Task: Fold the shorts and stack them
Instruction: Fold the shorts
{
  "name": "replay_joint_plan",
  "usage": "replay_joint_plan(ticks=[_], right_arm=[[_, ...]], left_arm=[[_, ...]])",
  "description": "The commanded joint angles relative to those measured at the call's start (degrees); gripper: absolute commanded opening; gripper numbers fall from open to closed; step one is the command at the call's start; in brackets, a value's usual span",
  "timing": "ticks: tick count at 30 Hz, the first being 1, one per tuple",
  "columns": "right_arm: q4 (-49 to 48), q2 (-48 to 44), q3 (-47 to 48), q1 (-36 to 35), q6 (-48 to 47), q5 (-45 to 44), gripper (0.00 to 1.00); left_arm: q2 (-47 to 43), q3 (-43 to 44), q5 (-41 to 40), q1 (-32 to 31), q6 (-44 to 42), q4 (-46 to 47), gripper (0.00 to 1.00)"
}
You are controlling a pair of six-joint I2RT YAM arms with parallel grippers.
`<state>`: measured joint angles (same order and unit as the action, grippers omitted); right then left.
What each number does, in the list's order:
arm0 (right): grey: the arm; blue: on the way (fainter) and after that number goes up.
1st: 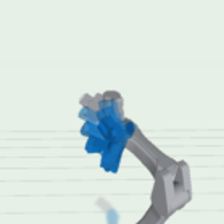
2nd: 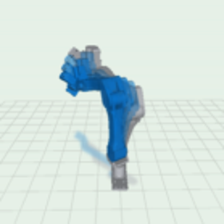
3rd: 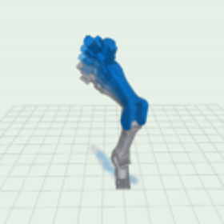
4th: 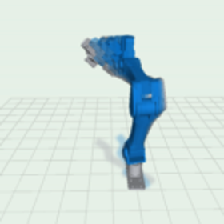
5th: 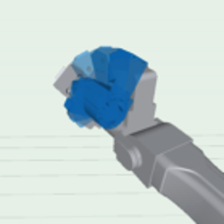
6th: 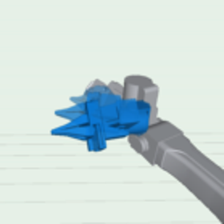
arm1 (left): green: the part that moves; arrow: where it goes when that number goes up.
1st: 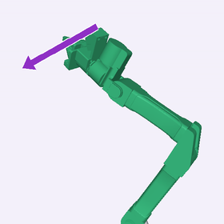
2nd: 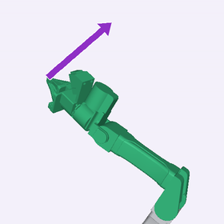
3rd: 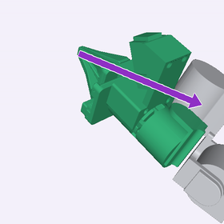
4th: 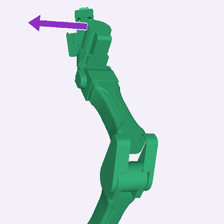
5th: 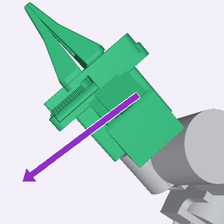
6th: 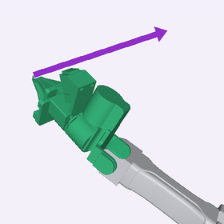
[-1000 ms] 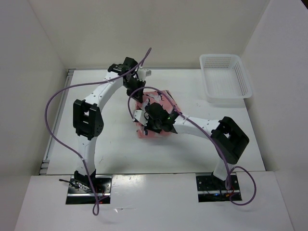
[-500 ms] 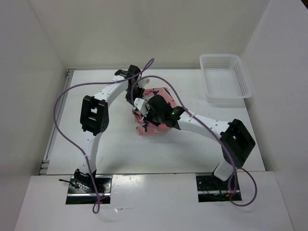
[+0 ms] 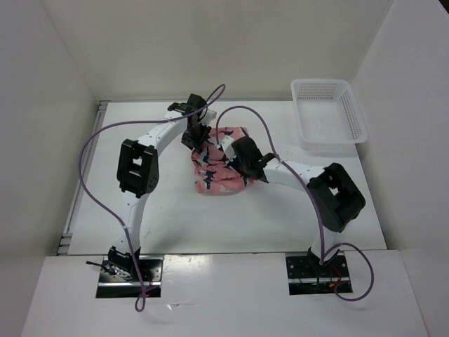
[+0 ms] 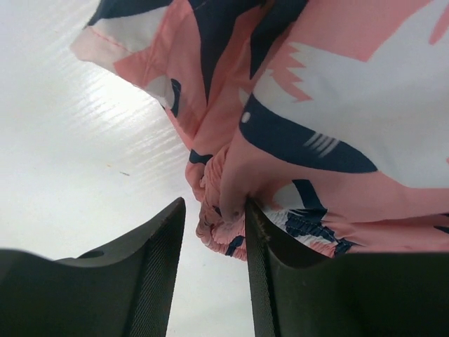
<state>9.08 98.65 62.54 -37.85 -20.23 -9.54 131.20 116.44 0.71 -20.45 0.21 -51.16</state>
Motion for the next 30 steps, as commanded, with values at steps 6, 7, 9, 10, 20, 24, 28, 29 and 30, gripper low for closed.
replay_joint_plan(ticks=[6,7,9,10,20,24,28,29,30], right_arm=[[0.67,2.86,-5.14,1.28,-2.54,-0.74,0.11],[0.67,2.86,-5.15,1.28,-3.06,0.04,0.11],[1.72,2.86,-5.15,1.28,-4.11,0.83,0.11],[1.73,2.86,-5.15,1.28,-4.12,1.45,0.13],[6.91,-3.98,4.94,1.28,2.73,4.96,0.15],[8.23,-8.12,5.48,1.28,5.55,5.5,0.15],[6.75,-9.88,2.25,3.21,7.65,3.65,0.15],[6.22,-9.88,1.45,3.22,7.66,2.96,0.15],[6.21,-9.27,0.66,4.09,7.66,2.95,0.15]], left_arm=[[1.43,-0.43,-3.87,0.06,-0.21,2.82,0.5],[1.43,-0.43,-3.87,0.06,-0.21,3.34,0.5],[1.95,-0.43,-3.87,0.58,-0.21,3.34,0.5],[1.96,0.09,-3.87,0.58,-0.21,3.34,0.5],[-5.31,1.24,-0.01,0.58,-0.21,3.34,0.7],[-12.71,-0.42,1.83,0.58,-0.21,3.87,0.75],[-20.08,-7.0,7.96,-0.82,-0.21,3.87,0.75],[-20.8,-9.11,9.47,-1.43,-0.21,3.87,0.75],[-20.81,-13.83,10.7,-2.13,-0.21,3.87,0.75]])
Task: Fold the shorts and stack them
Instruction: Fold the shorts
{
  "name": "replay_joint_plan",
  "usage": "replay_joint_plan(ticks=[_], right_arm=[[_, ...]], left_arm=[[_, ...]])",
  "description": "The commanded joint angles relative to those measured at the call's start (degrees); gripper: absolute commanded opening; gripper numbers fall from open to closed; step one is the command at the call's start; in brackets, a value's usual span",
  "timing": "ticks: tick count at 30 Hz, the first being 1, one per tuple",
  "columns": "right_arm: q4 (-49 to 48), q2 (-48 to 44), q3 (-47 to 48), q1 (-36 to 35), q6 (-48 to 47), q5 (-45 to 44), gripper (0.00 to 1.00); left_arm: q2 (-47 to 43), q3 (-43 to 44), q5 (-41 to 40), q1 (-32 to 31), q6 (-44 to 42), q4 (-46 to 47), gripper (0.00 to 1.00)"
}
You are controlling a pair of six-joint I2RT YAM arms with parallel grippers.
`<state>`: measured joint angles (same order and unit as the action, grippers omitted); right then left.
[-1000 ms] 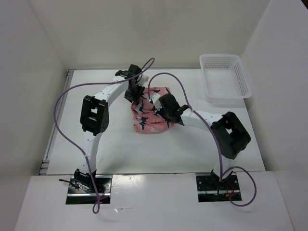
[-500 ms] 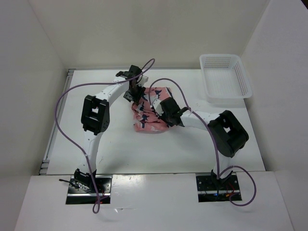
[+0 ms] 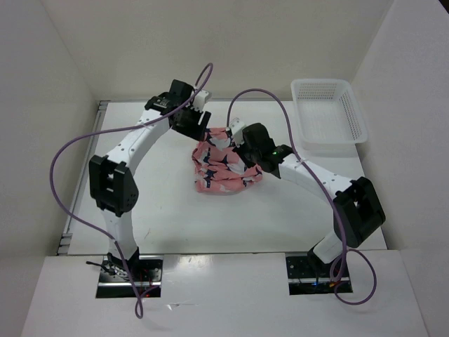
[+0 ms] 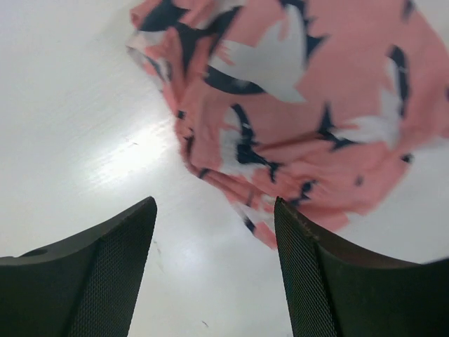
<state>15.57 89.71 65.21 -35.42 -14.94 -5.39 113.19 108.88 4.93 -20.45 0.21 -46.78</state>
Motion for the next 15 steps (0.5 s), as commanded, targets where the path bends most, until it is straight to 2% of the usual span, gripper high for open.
replay_joint_plan(ticks=[1,6,15], right_arm=[[-1.06,-0.33,-3.32,2.54,2.37,-2.07,0.15],[-1.85,2.57,-5.7,4.39,2.99,-2.25,0.15],[-3.71,4.94,-10.27,4.92,2.46,-1.73,0.16]], left_arm=[[-3.4,-8.57,7.89,-3.45,-0.21,-0.5,0.75],[-2.8,-19.56,13.61,-5.39,-0.21,2.83,0.73],[0.8,-26.7,5.98,-6.89,-0.21,6.27,0.73]])
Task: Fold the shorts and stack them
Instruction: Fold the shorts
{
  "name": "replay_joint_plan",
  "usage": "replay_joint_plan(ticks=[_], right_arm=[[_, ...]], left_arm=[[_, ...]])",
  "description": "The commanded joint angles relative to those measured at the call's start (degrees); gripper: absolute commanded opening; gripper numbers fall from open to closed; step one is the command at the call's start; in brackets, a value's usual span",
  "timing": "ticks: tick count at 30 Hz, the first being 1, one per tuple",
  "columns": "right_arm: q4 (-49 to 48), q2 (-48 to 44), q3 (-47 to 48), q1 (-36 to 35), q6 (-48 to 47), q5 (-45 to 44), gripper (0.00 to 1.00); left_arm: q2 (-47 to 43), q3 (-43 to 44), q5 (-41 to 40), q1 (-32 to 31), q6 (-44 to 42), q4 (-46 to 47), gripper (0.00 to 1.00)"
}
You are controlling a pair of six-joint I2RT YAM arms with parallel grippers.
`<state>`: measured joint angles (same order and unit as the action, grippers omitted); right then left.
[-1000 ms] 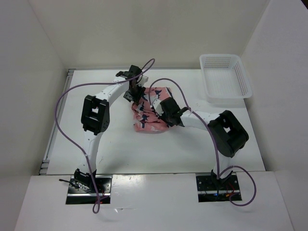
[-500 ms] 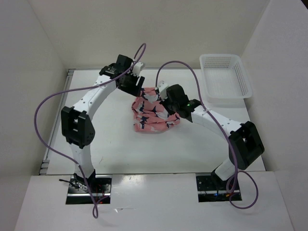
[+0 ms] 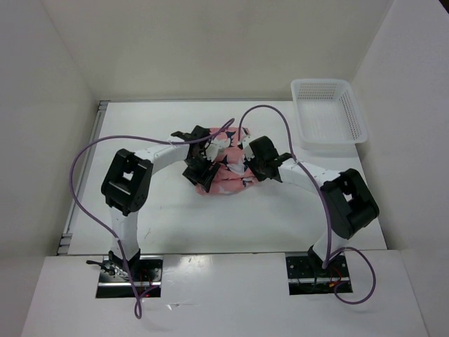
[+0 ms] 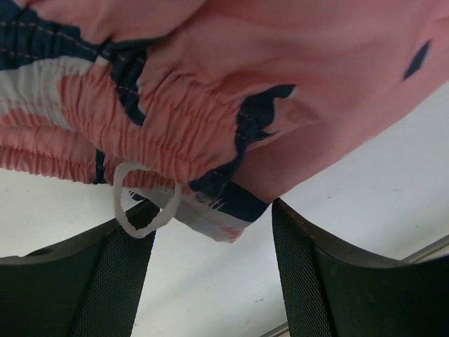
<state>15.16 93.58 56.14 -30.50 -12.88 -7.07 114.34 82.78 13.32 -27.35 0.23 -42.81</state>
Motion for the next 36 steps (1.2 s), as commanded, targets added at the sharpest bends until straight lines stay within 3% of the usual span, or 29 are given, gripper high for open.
replay_joint_plan(ticks=[1,10,13,16,18,23,25,29,36], right_arm=[[-3.29,1.08,-1.21,0.0,0.4,0.56,0.17],[-4.35,-0.58,3.09,0.0,-1.35,-3.64,0.17],[-6.54,-3.39,9.66,0.61,-3.1,-12.33,0.17],[-7.25,-5.85,15.99,3.67,-5.22,-17.45,0.27],[-7.86,-6.92,19.77,6.06,-5.84,-18.15,0.32],[-8.48,-8.94,21.91,16.77,-6.36,-18.68,0.36],[-10.92,-10.34,19.46,20.2,-8.02,-18.68,0.39],[-14.27,-13.85,14.88,29.68,-8.56,-18.68,0.4],[-14.28,-18.51,10.14,33.49,-7.95,-17.54,0.43]], left_arm=[[-0.35,-1.21,-2.42,0.02,-0.23,2.9,0.73],[-4.39,-1.58,-5.32,0.02,-0.23,2.38,0.74],[-10.78,0.35,-4.71,0.02,-0.23,1.15,0.75],[-18.07,2.28,-4.19,1.07,-0.23,1.84,0.78],[-18.72,6.57,-3.57,3.7,-0.23,0.1,0.83],[-20.13,6.43,-8.47,12.22,-0.23,3.16,0.86],[-21.26,5.72,-13.04,17.75,-0.23,4.48,0.91],[-22.59,4.67,-13.06,26.81,-0.23,5.8,0.96],[-24.52,1.42,-9.72,34.64,-0.23,6.86,1.0]])
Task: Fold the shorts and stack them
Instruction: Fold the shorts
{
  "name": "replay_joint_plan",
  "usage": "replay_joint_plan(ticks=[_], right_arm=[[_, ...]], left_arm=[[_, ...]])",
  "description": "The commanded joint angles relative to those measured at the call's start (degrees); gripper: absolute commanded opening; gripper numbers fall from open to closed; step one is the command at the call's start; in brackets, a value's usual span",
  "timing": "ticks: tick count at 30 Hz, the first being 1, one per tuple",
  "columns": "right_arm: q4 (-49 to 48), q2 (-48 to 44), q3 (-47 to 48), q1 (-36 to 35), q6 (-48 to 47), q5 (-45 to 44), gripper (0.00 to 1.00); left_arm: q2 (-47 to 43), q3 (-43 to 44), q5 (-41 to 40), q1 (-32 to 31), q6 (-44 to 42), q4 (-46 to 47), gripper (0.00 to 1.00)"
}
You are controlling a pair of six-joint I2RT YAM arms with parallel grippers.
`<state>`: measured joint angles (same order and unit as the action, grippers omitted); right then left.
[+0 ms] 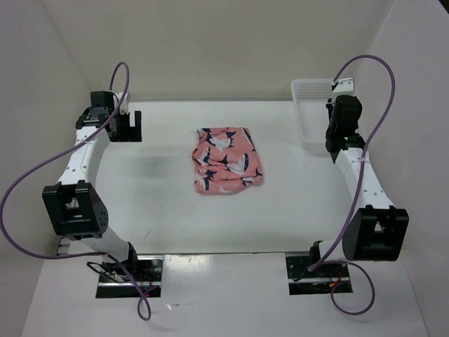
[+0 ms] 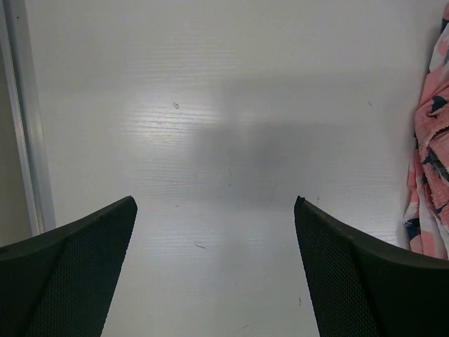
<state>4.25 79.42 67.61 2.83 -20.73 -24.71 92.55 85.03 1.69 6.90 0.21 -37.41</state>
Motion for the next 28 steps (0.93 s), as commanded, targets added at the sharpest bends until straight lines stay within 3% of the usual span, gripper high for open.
replay_joint_plan(ticks=[1,28], right_arm=[[-3.37,-4.36,-1.87,0.16,-0.1,0.1,0.43],[-1.79,-8.67,-8.2,0.16,1.48,3.35,0.48]], left_arm=[[-3.25,-1.62,1.91,0.4,-0.21,2.16,1.0],[-4.83,-6.28,4.19,0.4,-0.21,4.8,1.0]])
